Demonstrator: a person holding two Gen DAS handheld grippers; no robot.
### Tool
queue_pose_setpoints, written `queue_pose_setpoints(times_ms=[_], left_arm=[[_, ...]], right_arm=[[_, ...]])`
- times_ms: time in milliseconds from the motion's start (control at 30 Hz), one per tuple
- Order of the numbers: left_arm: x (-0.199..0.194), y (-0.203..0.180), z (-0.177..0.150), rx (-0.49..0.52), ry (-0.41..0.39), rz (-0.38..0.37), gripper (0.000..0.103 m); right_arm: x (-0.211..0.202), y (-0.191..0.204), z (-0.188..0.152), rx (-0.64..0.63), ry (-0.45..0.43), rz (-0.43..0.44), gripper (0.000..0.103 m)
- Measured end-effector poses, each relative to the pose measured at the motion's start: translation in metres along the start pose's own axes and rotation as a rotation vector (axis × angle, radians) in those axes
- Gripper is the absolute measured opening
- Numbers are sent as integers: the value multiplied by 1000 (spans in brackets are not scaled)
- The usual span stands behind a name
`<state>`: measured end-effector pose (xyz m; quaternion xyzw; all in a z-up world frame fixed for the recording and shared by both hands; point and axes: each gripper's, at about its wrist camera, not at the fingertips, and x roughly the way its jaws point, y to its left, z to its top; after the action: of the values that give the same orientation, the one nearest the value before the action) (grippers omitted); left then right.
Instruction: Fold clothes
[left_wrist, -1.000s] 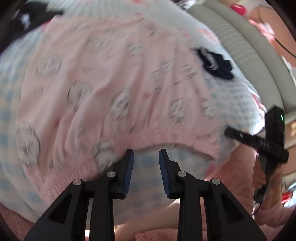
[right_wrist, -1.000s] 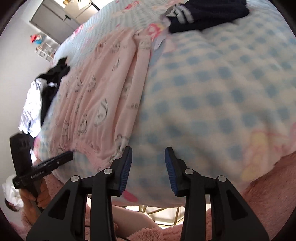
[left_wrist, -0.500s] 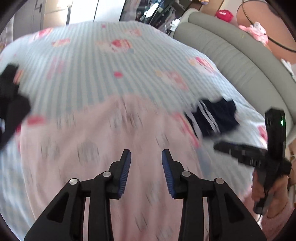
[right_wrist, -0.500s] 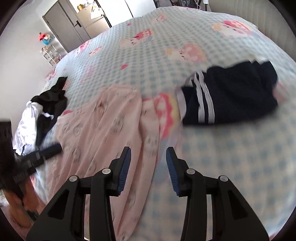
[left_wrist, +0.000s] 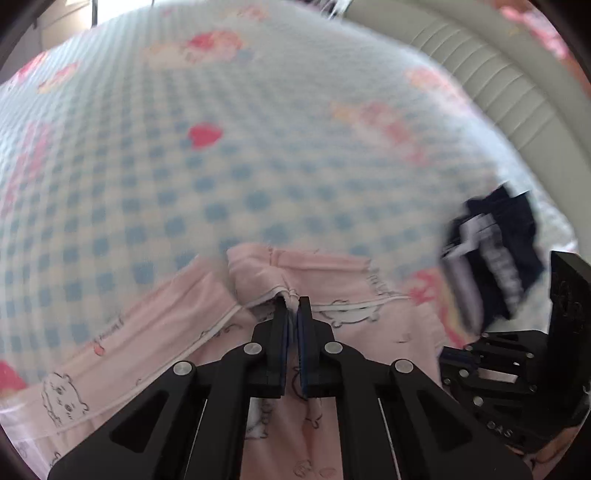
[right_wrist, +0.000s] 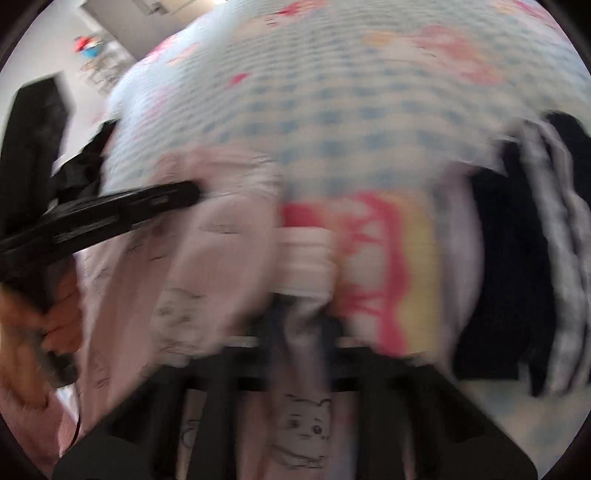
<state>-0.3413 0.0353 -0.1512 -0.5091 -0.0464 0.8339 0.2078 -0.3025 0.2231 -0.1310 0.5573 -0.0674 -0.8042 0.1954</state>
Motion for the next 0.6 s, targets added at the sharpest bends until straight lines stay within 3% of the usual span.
queue_pose_setpoints(times_ms=[133, 233, 267, 333, 400, 433, 467, 500, 533, 567, 600], left_arm=[[-53, 4, -3, -5, -144, -56, 5], [-62, 8, -4, -40, -144, 58, 5], [-54, 11, -6, -52, -118, 41, 6], [-36, 15, -9, -78, -56, -7, 9], [-13, 13, -9, -56, -11, 13, 18], [-3, 12, -7, -58, 2, -1, 26], [7, 12, -5, -61, 15, -16, 27], [17, 11, -2, -64, 28, -31, 27], [20, 7, -1, -51, 30, -26, 25], [22, 4, -1, -37, 32, -19, 16], [24, 0, 0, -23, 34, -13, 10]], right_arm=[[-66, 5, -2, -9, -192, -65, 2], [-119, 3, -12, -46, -312, -216, 2], [-132, 3, -16, -69, -339, -275, 2], [-132, 0, -28, -72, -327, -336, 2], [-113, -11, -35, -45, -259, -368, 4], [-105, -21, -35, -15, -221, -358, 7], [-99, -31, -35, 21, -201, -316, 8], [-93, -40, -33, 63, -192, -260, 20], [-86, -49, -32, 106, -186, -201, 25], [-78, -56, -34, 136, -165, -175, 24], [-76, -58, -35, 141, -163, -176, 13]])
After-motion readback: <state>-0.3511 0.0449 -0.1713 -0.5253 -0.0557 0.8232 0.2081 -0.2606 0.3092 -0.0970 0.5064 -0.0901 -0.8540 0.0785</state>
